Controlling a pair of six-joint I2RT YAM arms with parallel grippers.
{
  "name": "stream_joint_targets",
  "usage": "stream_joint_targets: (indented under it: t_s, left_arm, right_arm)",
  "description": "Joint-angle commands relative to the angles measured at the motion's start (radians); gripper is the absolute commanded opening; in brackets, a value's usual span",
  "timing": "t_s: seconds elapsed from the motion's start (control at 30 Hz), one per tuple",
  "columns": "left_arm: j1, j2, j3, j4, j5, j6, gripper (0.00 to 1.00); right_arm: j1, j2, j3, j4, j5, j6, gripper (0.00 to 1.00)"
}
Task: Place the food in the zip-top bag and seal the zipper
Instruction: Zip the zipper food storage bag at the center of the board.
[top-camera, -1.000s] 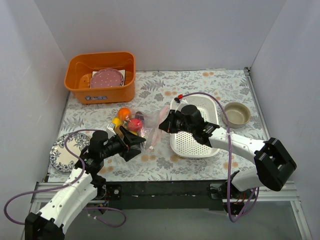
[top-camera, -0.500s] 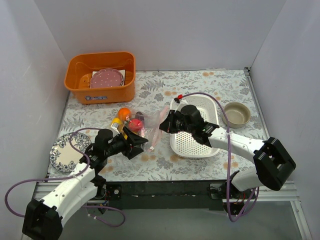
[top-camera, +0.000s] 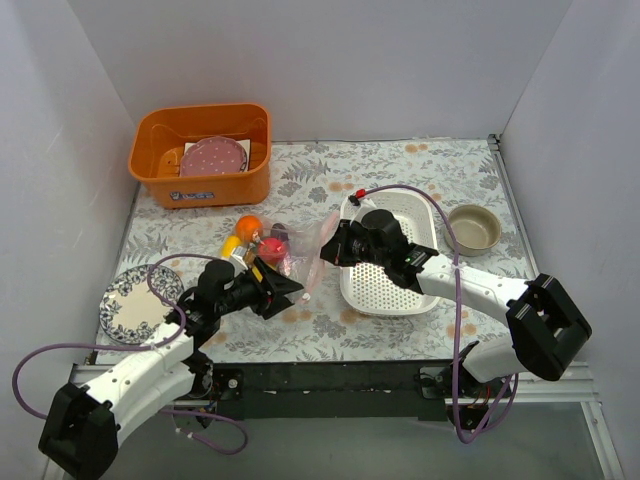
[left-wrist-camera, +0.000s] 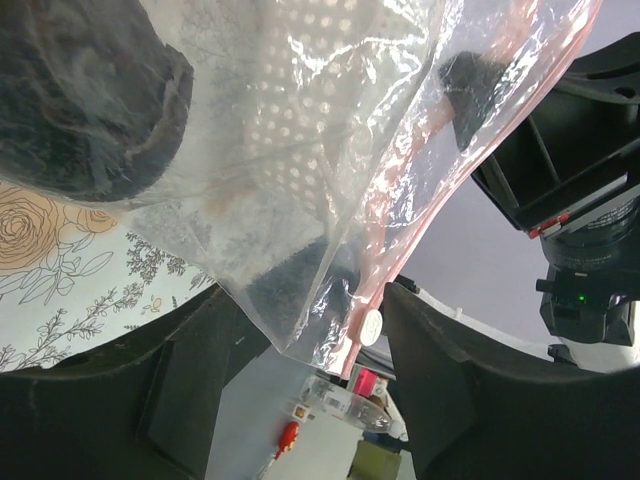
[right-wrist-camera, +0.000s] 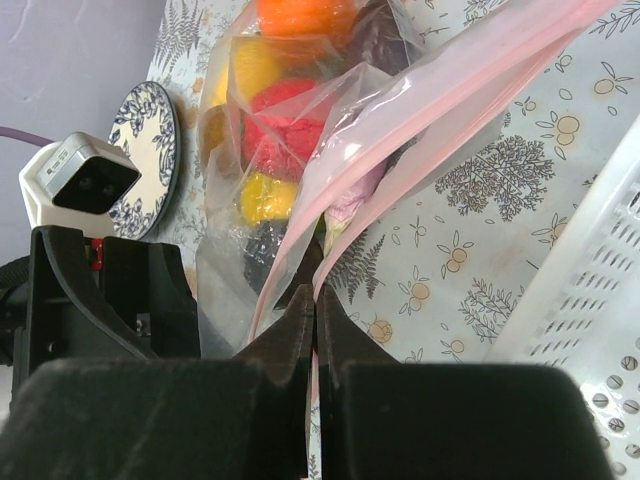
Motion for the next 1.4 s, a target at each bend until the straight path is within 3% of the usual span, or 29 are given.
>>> stream_joint_targets:
  t_s: [0.0,0.53,0.8,0.87,0.97,1.37]
  left_arm:
    - [-0.026,-0.019,-0.017,0.014,-0.046,-0.307,0.58]
    - [-0.036,0.024,-0.008,0.112,-0.088,-0.357,0.29]
    - [-0.036,0.002,-0.020,0.099,-0.069,-0.359,0.25]
    - [-0.036,-0.016,-0.026,0.093,-0.068,-0.357,0.37]
    - [-0.036,-0.040,-0.038,0.088,-0.072,-0.367,0.35]
    - [-0.036,-0.027,-0.031,0.103,-0.069,-0.373,0.01]
  right_arm:
    - [0.001,-0.014,0.031,0.032,0.018,-0.003,0.01]
    - [0.001,-0.020,0.020,0.018,0.009,-0.009,0.01]
    - [0.001,-0.037,0.014,0.003,0.040,-0.018,0.01]
    - [0.001,-0.043,0.017,-0.005,0.053,-0.021,0.01]
    - [-0.001,-0.042,0.024,-0.012,0.058,-0.029,0.01]
    - [-0.001,-0.035,0.021,-0.008,0.046,-0.026,0.01]
